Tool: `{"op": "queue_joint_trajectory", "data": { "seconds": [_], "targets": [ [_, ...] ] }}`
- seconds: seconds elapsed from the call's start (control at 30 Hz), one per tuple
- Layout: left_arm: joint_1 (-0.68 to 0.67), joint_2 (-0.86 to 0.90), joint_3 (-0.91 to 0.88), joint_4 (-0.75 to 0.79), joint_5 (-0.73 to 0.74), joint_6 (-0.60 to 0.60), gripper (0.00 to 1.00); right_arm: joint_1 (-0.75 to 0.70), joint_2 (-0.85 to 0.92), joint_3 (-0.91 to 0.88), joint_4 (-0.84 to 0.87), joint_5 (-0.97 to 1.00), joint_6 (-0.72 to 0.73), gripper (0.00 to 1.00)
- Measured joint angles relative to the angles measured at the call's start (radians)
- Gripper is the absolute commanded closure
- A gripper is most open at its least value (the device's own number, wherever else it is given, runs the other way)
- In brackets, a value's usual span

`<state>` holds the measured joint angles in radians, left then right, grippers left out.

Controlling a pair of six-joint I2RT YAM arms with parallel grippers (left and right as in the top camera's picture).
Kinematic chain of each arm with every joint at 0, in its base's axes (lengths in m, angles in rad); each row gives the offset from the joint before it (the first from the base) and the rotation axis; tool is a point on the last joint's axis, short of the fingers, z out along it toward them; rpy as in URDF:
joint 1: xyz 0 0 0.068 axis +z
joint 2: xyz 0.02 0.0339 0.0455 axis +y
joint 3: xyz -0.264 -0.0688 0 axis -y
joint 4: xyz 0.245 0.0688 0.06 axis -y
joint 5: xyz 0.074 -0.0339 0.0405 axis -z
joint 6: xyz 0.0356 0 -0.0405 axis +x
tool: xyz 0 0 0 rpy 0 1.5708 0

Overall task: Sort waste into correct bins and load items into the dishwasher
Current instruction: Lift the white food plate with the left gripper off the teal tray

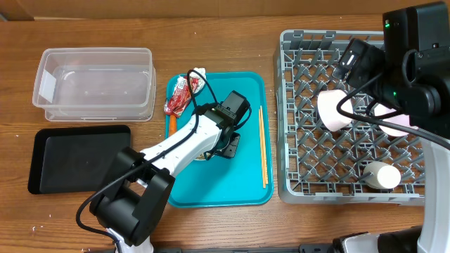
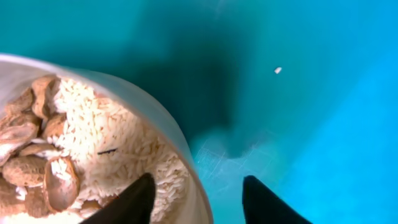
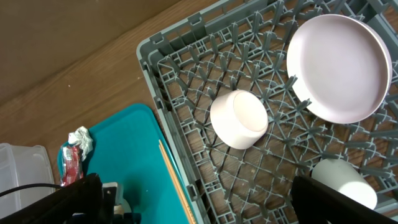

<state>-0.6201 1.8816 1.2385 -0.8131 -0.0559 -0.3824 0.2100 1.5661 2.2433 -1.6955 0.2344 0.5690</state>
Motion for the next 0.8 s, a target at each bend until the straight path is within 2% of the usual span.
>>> {"op": "queue_joint_trajectory", "data": {
  "seconds": [0.1,0.17,0.27,0.33,0.37,0.43,0.6,0.67,0.8],
  "targets": [
    [0.0,0.0,0.0,0.016,0.019,-0.058,0.44,0.0,0.0,0.0,0.0,0.0,0.0,0.0],
    [0.001,0.0,0.0,0.046,0.027,-0.08,0.47,0.0,0.0,0.0,0.0,0.0,0.0,0.0],
    [0.006,0.0,0.001,0.09,0.037,-0.107,0.62,0.0,0.0,0.0,0.0,0.0,0.0,0.0],
    [0.011,0.0,0.001,0.111,0.038,-0.12,0.82,0.0,0.0,0.0,0.0,0.0,0.0,0.0],
    [0.013,0.0,0.001,0.119,0.036,-0.122,0.87,0.0,0.0,0.0,0.0,0.0,0.0,0.0],
    [0.016,0.0,0.002,0.134,0.03,-0.126,0.88,0.0,0.0,0.0,0.0,-0.003,0.0,0.0],
    [0.016,0.001,0.002,0.135,-0.002,-0.131,0.7,0.0,0.0,0.0,0.0,-0.019,0.003,0.0],
    [0.016,0.005,0.002,0.137,-0.01,-0.134,0.68,0.0,0.0,0.0,0.0,-0.021,0.003,0.0],
    [0.016,0.036,0.002,0.136,-0.011,-0.138,0.9,0.0,0.0,0.0,0.0,-0.022,0.003,0.0]
  ]
}}
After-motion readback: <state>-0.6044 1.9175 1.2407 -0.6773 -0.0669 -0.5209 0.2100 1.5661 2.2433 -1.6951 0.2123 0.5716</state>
